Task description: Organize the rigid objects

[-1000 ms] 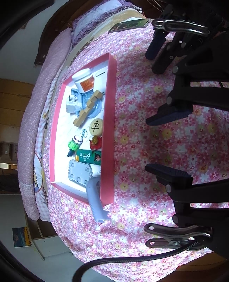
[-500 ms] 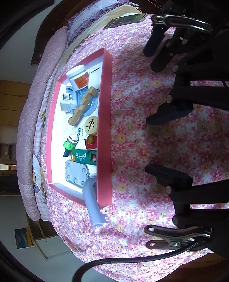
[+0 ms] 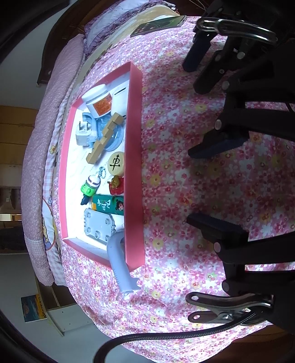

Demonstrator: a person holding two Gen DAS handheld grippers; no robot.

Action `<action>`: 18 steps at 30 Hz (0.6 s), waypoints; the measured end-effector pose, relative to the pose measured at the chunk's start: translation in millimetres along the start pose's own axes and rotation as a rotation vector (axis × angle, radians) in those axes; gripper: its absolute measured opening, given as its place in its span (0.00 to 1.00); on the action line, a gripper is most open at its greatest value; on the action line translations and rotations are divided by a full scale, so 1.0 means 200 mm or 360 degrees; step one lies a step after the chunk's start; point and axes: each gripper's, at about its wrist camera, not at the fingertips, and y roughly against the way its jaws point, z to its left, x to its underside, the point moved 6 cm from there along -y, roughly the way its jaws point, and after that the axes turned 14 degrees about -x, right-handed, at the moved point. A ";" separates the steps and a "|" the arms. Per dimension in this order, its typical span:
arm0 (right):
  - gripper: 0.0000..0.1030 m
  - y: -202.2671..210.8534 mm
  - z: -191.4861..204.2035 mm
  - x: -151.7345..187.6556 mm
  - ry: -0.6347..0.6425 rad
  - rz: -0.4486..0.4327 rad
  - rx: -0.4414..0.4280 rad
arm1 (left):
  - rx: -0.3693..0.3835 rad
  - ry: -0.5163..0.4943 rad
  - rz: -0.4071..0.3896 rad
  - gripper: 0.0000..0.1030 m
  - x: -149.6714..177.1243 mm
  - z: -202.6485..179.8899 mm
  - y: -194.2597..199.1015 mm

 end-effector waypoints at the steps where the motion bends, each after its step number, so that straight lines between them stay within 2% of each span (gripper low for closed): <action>1: 0.50 0.00 0.00 0.00 0.0000 0.0000 0.0000 | 0.0000 0.0000 0.0000 0.52 0.00 0.00 0.00; 18: 0.50 0.00 0.00 0.00 0.0004 -0.0003 0.0002 | 0.0004 0.0001 -0.0006 0.54 0.00 0.00 0.00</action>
